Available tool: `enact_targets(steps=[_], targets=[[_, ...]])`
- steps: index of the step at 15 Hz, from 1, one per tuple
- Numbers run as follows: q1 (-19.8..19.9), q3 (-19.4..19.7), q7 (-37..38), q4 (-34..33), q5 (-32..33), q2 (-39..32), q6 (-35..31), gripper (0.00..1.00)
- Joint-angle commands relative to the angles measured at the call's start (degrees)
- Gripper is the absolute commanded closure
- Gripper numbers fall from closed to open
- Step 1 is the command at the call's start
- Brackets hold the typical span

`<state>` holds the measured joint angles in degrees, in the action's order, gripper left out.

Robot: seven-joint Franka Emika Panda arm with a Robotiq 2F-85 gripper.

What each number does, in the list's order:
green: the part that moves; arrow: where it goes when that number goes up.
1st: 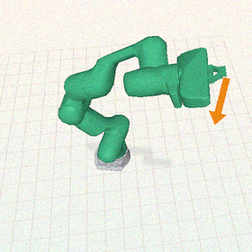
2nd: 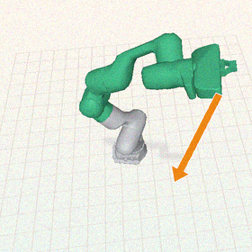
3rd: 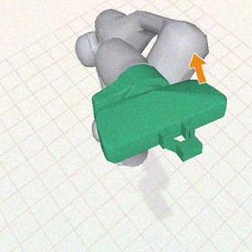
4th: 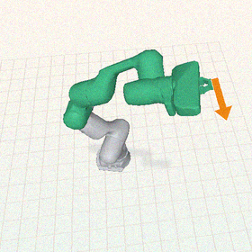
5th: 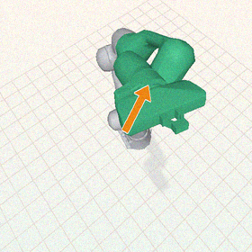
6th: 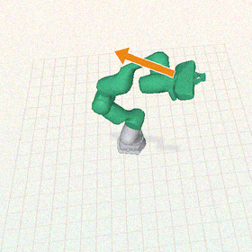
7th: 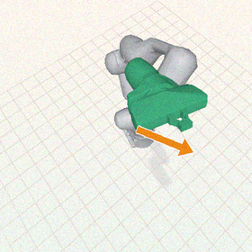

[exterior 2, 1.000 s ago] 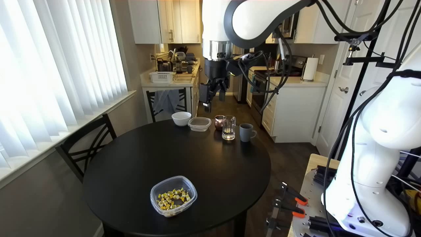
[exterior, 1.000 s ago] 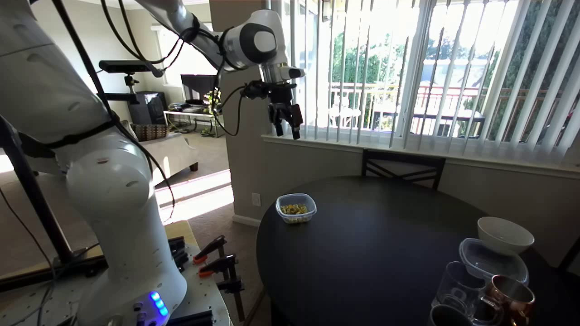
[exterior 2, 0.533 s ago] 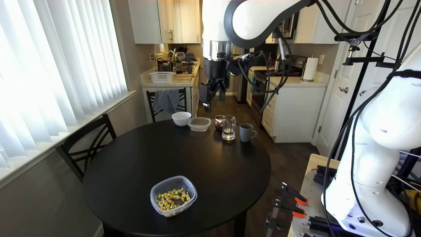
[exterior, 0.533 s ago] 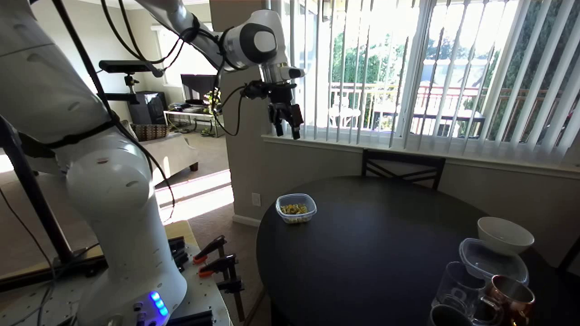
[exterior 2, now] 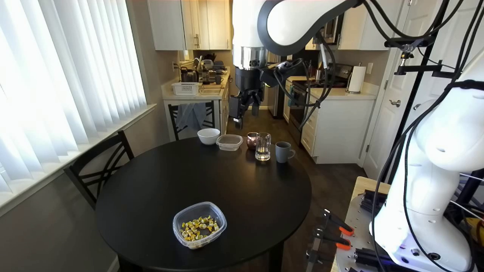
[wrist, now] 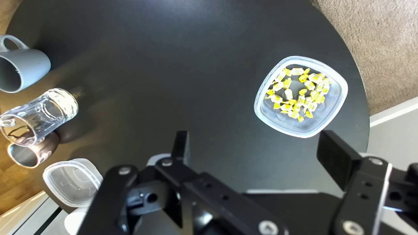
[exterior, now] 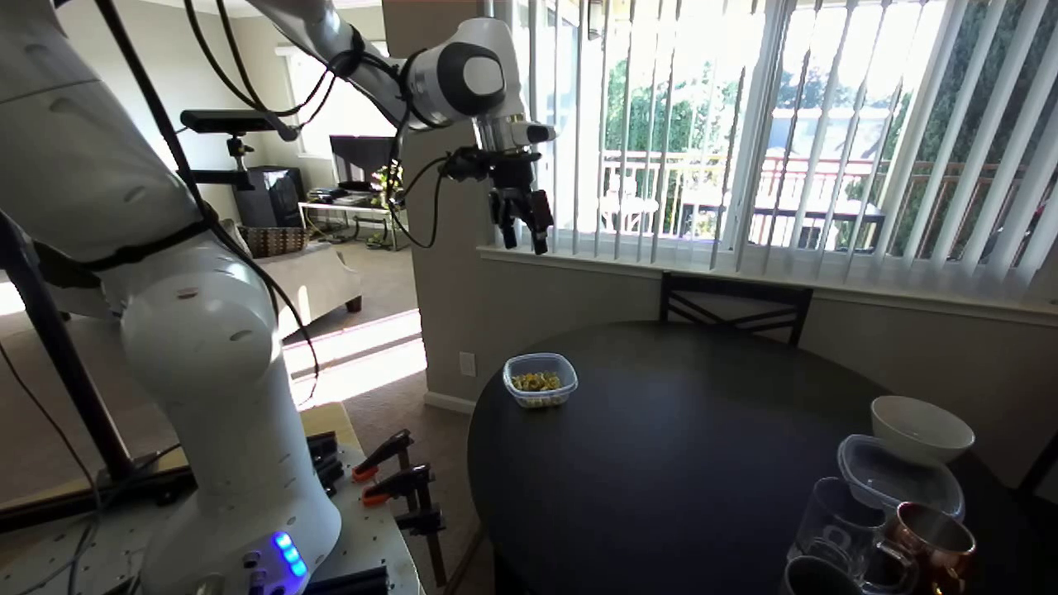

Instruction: Pour the contents from the bowl onto the table

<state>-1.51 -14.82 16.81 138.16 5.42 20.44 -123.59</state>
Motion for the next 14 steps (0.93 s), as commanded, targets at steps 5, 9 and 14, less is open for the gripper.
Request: enact_targets(steps=[5, 9, 14], targets=[[-2.7, -1.6, 1.8, -5.5, 2.5, -7.6, 0.3, 0.00], [-8.4, -3.1, -2.8, -17.6, 0.2, -20.5, -0.7, 0.00], [-10.6, 1.3, 4.7, -34.0, 5.6, -36.8, 0.9, 0.00]])
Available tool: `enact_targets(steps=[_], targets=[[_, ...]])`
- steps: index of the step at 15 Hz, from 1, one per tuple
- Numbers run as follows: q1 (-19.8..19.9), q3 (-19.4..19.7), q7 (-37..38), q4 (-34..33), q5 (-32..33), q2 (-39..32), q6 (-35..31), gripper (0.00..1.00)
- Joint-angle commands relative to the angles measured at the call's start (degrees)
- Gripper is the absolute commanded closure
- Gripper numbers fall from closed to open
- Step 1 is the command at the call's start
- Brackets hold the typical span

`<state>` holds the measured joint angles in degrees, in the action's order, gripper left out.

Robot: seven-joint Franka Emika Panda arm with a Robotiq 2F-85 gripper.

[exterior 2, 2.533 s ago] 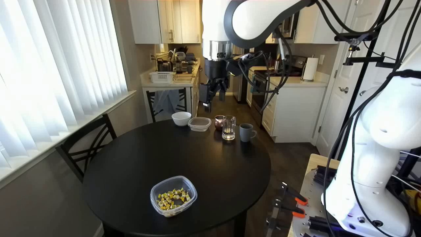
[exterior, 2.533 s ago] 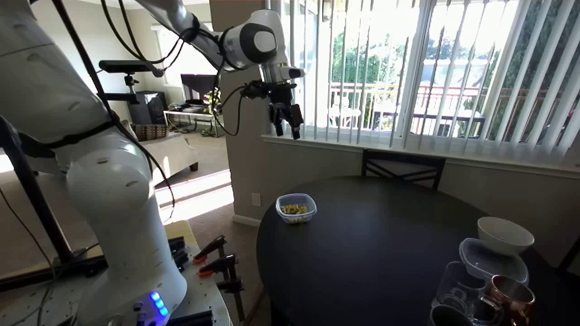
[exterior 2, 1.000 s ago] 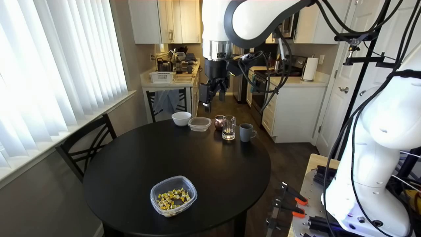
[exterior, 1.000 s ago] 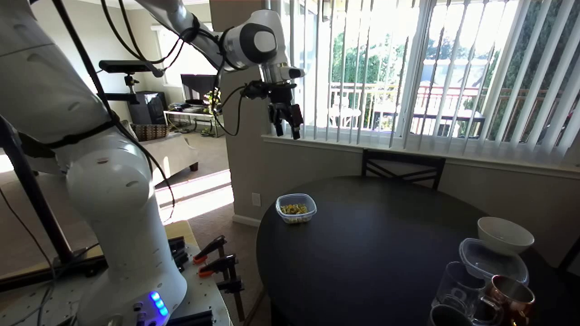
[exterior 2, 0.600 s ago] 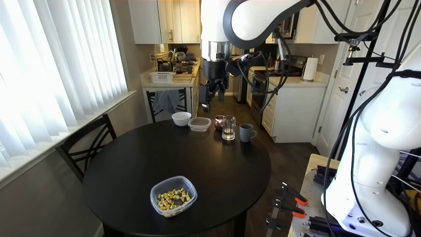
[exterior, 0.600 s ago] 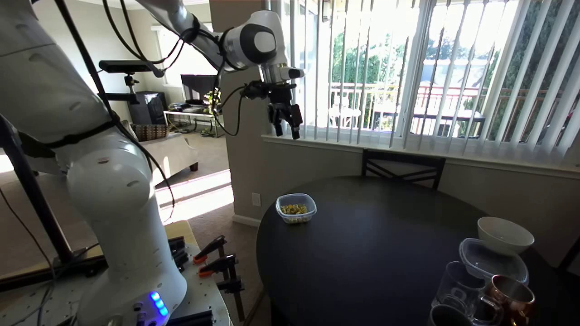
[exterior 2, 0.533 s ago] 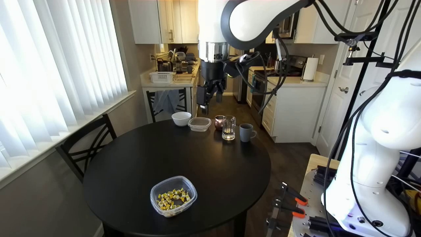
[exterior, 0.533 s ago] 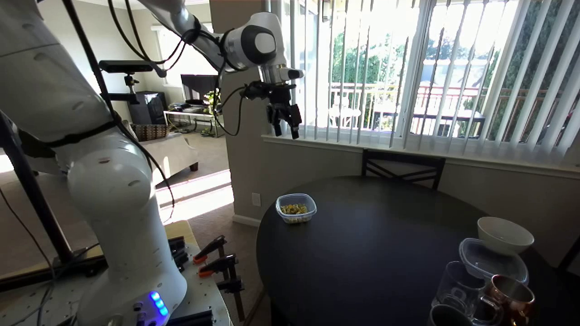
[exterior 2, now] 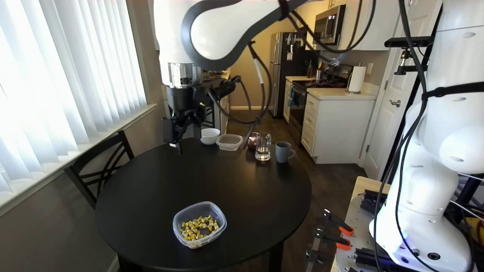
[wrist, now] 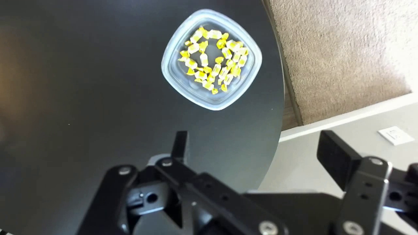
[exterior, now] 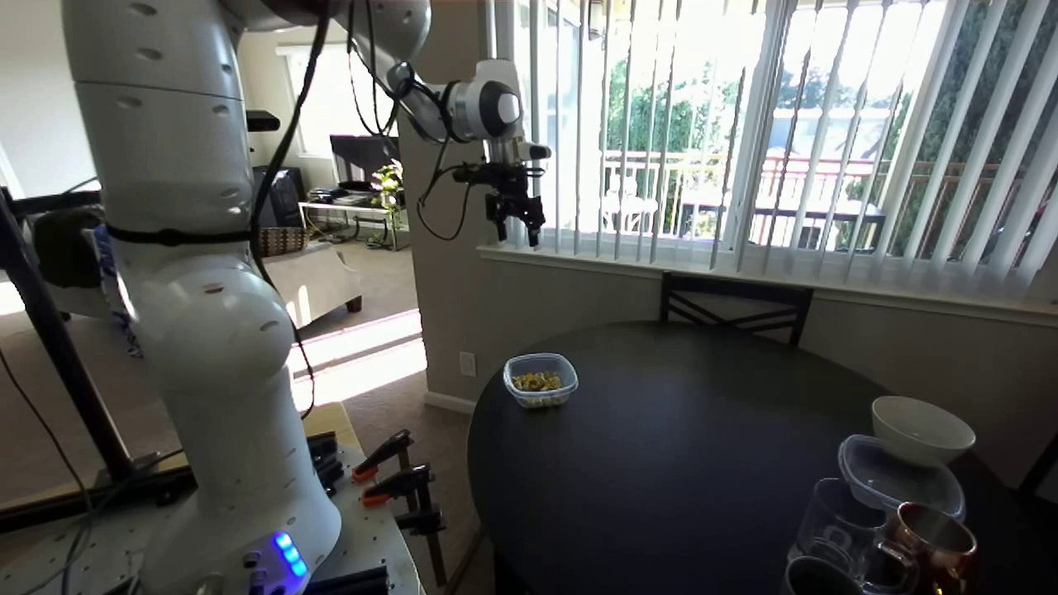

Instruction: Pour the contents from the bowl onto the table

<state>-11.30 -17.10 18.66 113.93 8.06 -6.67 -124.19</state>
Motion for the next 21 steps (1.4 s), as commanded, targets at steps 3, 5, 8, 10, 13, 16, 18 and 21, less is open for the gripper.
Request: enact_targets(steps=[3, 5, 8, 10, 13, 16, 18, 21], targets=[[-0.8, 9.0, 2.8, -19.5, 3.0, -17.9, 3.3, 0.00], [-1.3, 12.0, 2.5, -24.6, 2.9, -22.5, 5.2, 0.00], [-2.5, 15.1, 2.0, -28.7, 4.7, -28.2, 9.3, 0.00], [-2.9, 16.6, 1.9, -30.5, 5.4, -31.6, 12.5, 0.00], [-3.6, 17.9, 0.5, -33.1, 7.0, -35.3, 16.7, 0.00], [-3.1, 17.5, 1.0, -31.8, 5.9, -35.5, 14.9, 0.00], [-3.1, 17.5, 1.0, -31.9, 5.9, -35.7, 14.8, 0.00], [-3.1, 17.5, 1.0, -32.1, 5.9, -35.6, 14.8, 0.00]])
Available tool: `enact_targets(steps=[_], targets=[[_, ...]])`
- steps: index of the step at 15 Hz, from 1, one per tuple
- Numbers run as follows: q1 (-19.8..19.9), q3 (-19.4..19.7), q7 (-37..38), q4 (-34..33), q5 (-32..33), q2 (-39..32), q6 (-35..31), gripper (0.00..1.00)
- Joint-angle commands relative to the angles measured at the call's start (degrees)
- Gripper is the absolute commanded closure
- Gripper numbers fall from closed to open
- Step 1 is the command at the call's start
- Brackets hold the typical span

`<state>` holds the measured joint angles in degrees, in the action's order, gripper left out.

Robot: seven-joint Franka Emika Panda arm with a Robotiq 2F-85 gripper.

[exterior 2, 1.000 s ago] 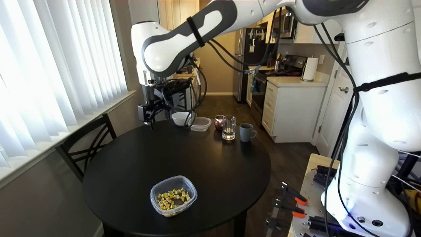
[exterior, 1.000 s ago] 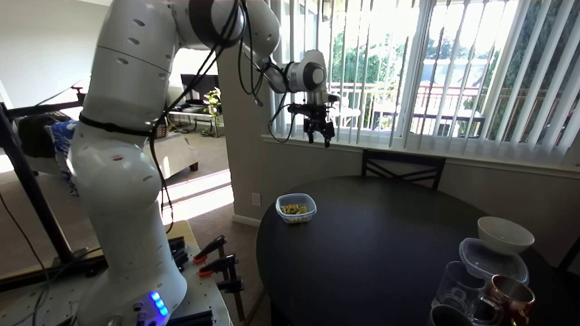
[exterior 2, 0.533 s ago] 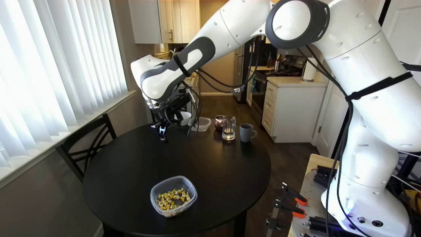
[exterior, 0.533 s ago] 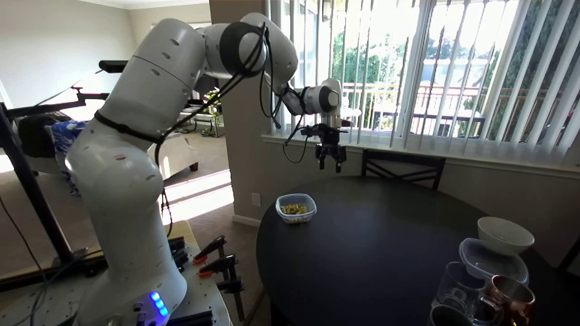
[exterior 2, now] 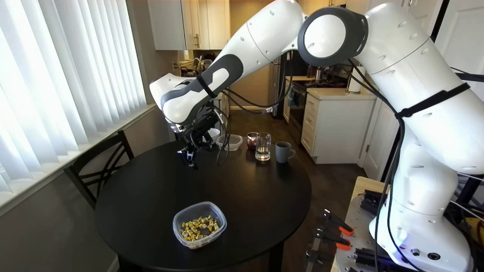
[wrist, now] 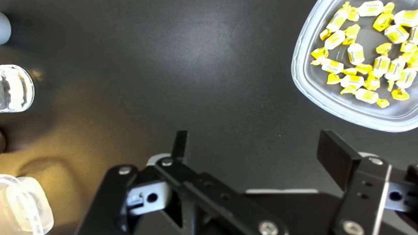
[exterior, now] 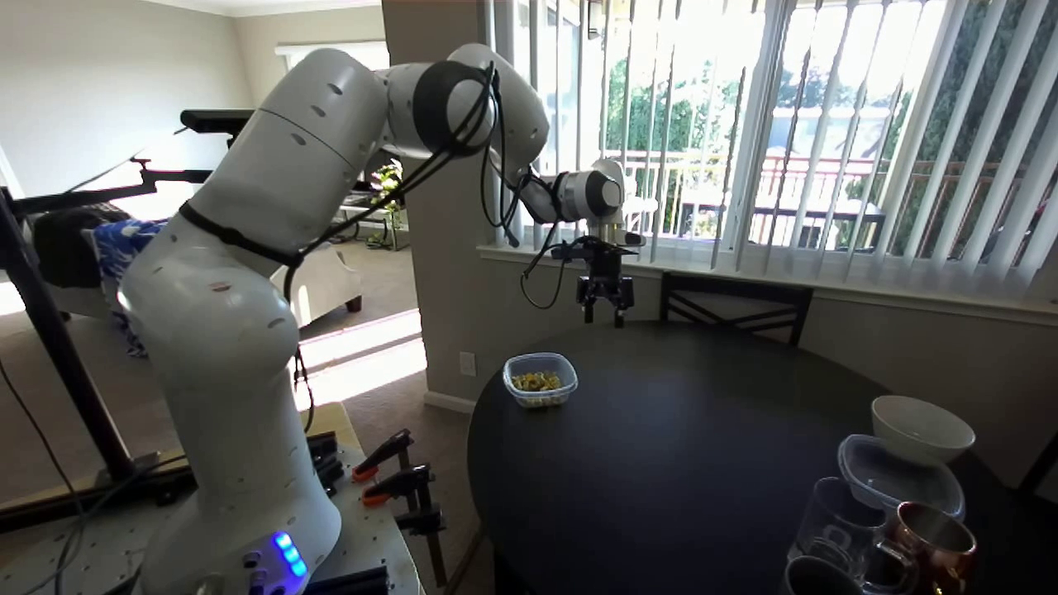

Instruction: Pour the contents from the bowl onto the table

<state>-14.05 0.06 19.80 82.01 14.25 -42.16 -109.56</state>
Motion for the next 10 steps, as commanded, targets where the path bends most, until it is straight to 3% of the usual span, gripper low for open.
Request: enact_targets(steps=[1, 6, 10], targets=[[-0.3, 0.4, -0.1, -0.2, -0.3, -0.1, 0.2, 0.00], [2.5, 0.5, -2.1, 4.2, -1.5, -2.3, -4.0, 0.00], [5.8, -0.8, -7.3, 12.1, -3.7, -3.1, -2.6, 0.00]])
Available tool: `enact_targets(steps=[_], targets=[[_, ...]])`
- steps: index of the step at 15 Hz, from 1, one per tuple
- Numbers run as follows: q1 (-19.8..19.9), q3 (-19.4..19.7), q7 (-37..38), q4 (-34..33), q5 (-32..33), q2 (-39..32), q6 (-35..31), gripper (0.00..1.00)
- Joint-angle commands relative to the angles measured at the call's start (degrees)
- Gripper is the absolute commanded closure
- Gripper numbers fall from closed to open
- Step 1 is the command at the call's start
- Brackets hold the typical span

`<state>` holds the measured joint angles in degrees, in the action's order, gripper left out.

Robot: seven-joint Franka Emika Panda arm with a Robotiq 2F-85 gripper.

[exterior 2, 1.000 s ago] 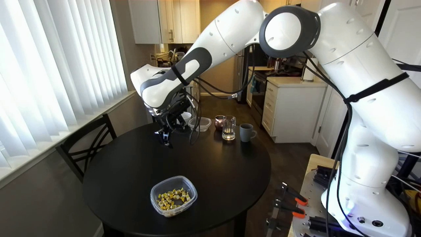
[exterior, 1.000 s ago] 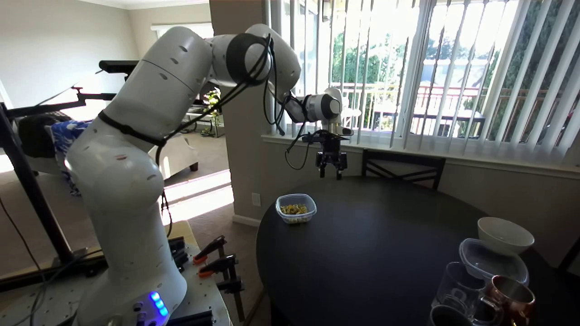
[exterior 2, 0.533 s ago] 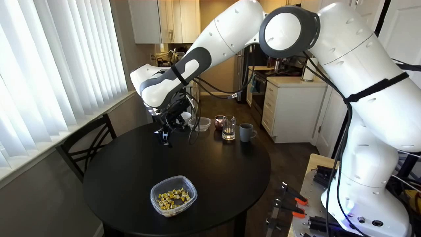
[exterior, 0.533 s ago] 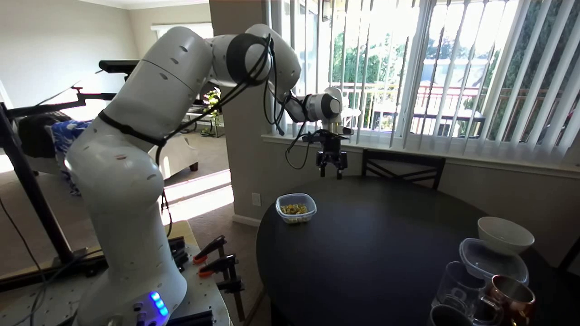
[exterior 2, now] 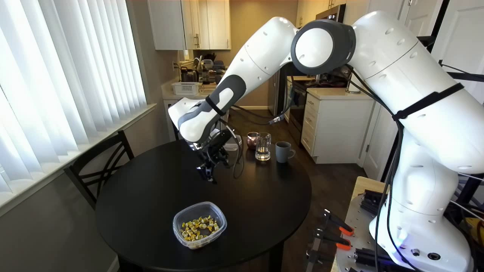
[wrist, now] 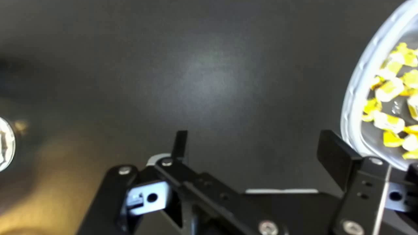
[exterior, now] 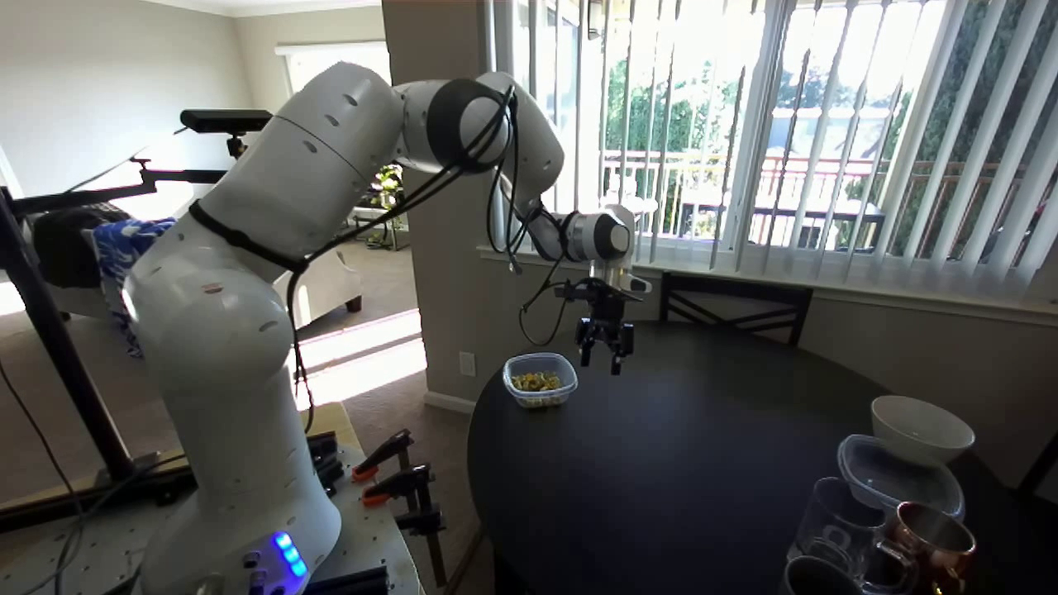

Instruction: Pour the contents from the bowl onto the table

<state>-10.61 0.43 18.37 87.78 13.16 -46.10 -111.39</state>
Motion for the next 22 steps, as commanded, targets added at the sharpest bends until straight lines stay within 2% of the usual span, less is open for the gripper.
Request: enact_targets(steps=[1, 3, 6, 9, 14, 18, 22], targets=[[2.9, -1.6, -7.5, 8.6, -3.2, 1.1, -0.1, 0.00], [3.8, -3.1, -11.6, 13.6, -4.9, 2.5, -0.4, 0.00], [4.9, -6.0, -15.4, 17.0, -10.0, 2.7, 1.5, 0.00], [5.3, -8.4, -16.7, 19.2, -15.5, 3.5, 1.3, 0.00], [6.8, -10.6, -15.1, 20.4, -29.8, 4.0, -4.4, 0.00], [7.0, -10.1, -16.3, 20.1, -35.3, 2.5, -17.9, 0.00], [6.2, -8.9, -15.6, 21.4, -33.2, 1.1, -34.4, 0.00]])
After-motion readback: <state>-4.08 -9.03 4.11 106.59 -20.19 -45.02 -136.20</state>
